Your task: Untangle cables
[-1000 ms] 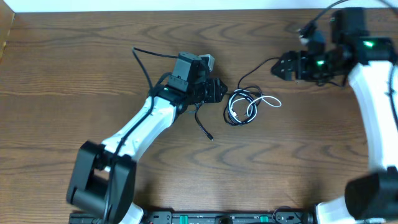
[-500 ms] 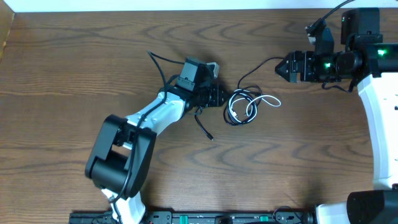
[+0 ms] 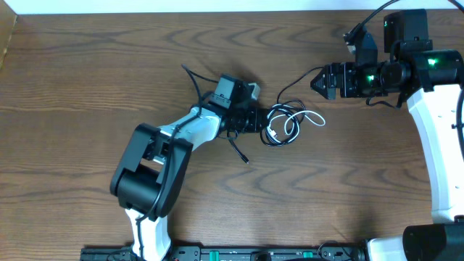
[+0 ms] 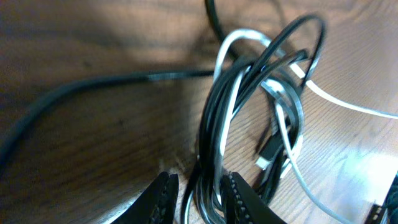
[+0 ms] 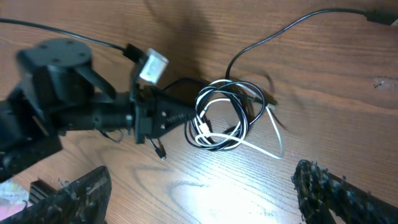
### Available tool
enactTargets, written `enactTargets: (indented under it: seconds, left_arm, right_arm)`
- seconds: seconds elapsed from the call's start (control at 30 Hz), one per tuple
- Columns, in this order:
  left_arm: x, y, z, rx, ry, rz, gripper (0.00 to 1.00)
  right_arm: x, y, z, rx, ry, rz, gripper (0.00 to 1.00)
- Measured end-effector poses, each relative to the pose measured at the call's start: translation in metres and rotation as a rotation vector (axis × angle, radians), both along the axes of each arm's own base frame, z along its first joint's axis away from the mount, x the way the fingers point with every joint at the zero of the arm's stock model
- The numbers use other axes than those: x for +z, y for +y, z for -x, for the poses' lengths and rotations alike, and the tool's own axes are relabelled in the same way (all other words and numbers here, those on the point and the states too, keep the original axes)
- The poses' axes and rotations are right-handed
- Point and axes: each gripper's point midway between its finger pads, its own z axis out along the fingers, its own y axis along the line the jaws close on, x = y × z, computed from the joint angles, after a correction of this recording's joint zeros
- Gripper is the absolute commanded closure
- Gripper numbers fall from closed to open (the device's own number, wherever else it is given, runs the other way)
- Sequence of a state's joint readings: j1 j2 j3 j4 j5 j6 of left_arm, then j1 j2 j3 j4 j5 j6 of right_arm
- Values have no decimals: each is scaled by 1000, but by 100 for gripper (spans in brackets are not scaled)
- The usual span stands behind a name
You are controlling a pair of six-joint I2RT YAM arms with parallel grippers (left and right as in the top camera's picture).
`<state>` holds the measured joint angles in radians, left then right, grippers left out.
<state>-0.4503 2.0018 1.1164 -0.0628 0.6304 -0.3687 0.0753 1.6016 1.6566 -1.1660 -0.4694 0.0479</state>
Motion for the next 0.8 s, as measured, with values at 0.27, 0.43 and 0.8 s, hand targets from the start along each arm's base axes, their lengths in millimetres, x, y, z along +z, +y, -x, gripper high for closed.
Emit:
enactTargets:
  seconds: [0.27, 0.43, 0.8]
  left_arm:
    - [-7, -26, 16, -70, -3, 17, 93]
    - [10, -26, 2, -19, -1, 95, 92]
    - [168, -16, -7, -62, -183, 426, 93]
  right_arm:
    - [0, -1, 0, -3, 0, 6, 11]
    - [-3, -1, 0, -3, 4, 6, 11]
    - [-14, 42, 9, 108, 8, 5, 30]
